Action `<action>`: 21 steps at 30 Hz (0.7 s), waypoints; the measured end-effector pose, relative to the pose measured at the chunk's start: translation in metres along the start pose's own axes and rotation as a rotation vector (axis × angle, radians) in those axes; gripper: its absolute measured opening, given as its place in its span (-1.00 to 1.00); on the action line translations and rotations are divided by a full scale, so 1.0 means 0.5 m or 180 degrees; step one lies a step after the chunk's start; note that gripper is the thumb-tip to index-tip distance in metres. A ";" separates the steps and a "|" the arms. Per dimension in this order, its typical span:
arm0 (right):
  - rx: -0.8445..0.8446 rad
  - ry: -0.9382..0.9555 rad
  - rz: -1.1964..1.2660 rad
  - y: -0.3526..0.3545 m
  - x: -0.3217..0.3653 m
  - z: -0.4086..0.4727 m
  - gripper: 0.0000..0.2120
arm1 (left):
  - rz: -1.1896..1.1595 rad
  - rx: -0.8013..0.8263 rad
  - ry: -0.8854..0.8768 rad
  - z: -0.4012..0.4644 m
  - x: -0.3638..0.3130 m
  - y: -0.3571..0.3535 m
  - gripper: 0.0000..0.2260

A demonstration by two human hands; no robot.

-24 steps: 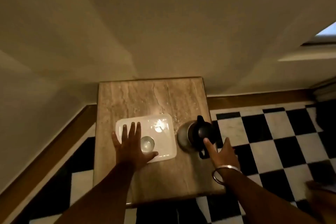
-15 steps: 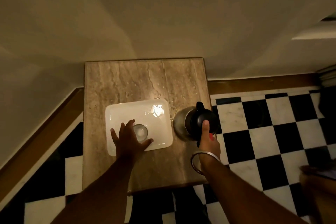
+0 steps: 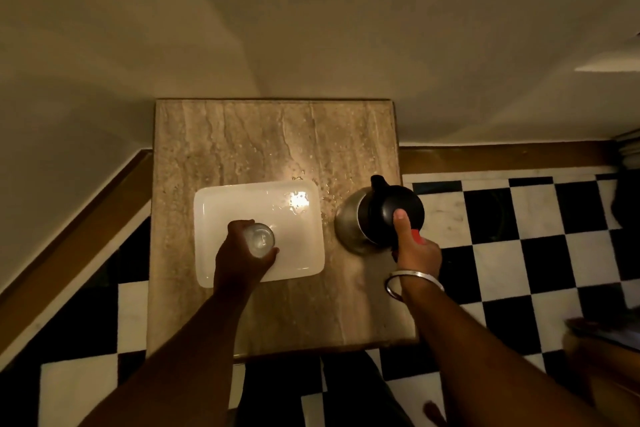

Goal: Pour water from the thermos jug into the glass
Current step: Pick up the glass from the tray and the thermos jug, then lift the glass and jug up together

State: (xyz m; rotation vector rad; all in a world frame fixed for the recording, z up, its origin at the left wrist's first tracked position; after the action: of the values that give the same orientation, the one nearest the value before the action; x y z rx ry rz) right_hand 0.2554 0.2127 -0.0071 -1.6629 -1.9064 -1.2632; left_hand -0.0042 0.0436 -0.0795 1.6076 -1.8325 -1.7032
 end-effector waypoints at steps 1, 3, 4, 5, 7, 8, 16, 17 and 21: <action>0.0071 0.0138 -0.0122 0.000 0.018 0.008 -0.25 | -0.0028 -0.0024 -0.0010 0.001 -0.003 0.009 -0.27; 0.0212 0.0377 -0.0394 -0.001 0.054 0.016 -0.37 | -0.0097 -0.0064 -0.0009 0.002 -0.015 0.031 -0.28; 0.0287 0.0494 -0.0549 0.001 0.069 0.018 -0.43 | -0.0141 -0.0075 -0.0024 0.005 -0.025 0.039 -0.28; 0.0423 0.0632 -0.0703 0.001 0.088 0.015 -0.47 | -0.0187 -0.0103 -0.0023 0.004 -0.035 0.055 -0.29; 0.0759 0.0929 -0.0972 0.009 0.123 0.002 -0.49 | -0.0245 -0.0241 -0.0102 0.000 -0.065 0.089 -0.29; 0.0941 0.1074 -0.1095 0.014 0.145 -0.012 -0.49 | -0.0241 -0.0382 -0.0175 -0.006 -0.083 0.116 -0.30; 0.1849 0.1866 -0.1559 0.088 0.382 -0.186 -0.38 | -0.0729 -0.0486 -0.0485 -0.072 -0.225 0.284 -0.23; 0.1918 0.1961 -0.1612 0.092 0.410 -0.211 -0.37 | -0.0845 -0.0459 -0.0475 -0.085 -0.238 0.302 -0.23; 0.2116 0.2335 -0.1858 0.104 0.520 -0.321 -0.36 | -0.1051 -0.0633 -0.0635 -0.139 -0.294 0.377 -0.34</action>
State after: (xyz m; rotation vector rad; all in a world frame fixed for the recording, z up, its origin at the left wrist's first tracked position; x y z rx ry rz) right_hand 0.1819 0.2512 0.2918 -0.2543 -2.0119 -1.0153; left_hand -0.0012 0.0689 0.1682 1.7870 -1.4739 -2.1786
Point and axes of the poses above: each hand's wrist, its own z-axis towards the middle knuckle, its own y-axis out of the back of the hand, x = y × z, the point moved 5 cm from there along z, towards the middle knuckle, and after that the axes turned 12 degrees about z, right-handed, at the moved point
